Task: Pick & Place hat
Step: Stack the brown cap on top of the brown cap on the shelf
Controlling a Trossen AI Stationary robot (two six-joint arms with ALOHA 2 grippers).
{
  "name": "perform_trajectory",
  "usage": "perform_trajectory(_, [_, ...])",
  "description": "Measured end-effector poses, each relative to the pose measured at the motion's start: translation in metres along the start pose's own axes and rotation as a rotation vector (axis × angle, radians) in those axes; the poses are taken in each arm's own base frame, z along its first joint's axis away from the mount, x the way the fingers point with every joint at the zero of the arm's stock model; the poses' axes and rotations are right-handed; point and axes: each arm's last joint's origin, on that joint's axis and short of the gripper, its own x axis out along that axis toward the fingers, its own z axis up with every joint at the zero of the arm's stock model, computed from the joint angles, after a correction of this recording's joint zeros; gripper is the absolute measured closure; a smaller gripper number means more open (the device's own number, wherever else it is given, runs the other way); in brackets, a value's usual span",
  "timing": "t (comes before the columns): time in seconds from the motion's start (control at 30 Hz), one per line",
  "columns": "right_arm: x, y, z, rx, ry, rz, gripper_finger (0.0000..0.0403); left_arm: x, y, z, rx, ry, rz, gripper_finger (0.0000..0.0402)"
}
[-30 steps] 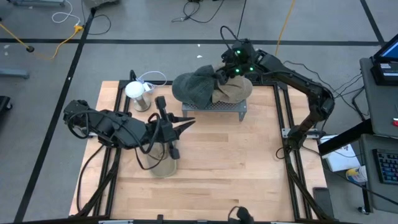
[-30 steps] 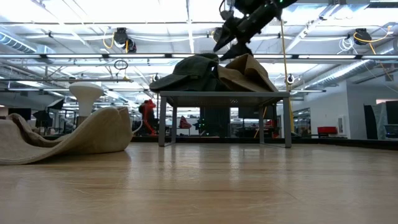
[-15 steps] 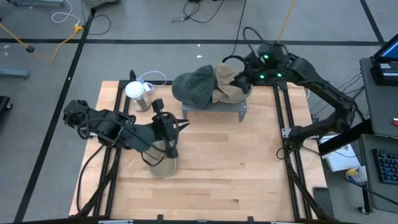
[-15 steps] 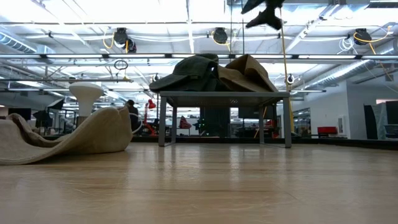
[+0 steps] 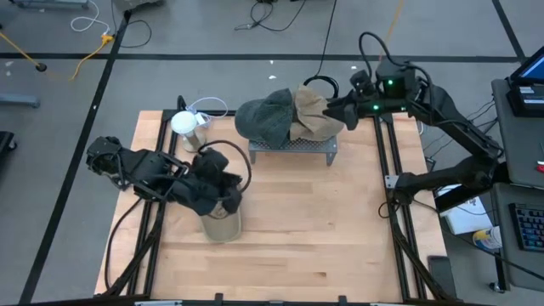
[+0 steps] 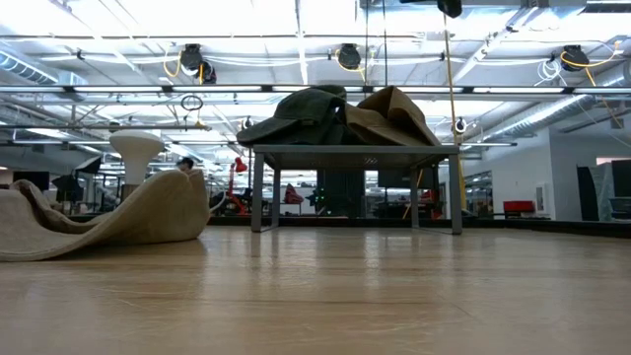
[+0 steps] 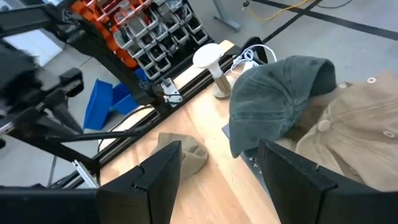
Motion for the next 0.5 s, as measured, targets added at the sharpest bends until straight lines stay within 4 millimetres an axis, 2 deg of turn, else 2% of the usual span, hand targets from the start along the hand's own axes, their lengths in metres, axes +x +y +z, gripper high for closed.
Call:
perform_trajectory(0.17, [0.006, 0.001, 0.0, -0.05, 0.013, 0.01, 0.0196, -0.002, 0.012, -0.012, -0.302, 0.239, 0.088, 0.0337])
perform_trajectory(0.33, [0.011, 0.001, 0.003, -0.101, -0.007, 0.018, 0.0197, -0.006, 0.02, -0.02, -0.393, 0.442, 0.173, 0.028])
perform_trajectory(0.5, [0.013, 0.001, 0.004, -0.104, -0.015, 0.021, 0.0197, -0.009, 0.017, -0.029, -0.455, 0.491, 0.19, 0.0209])
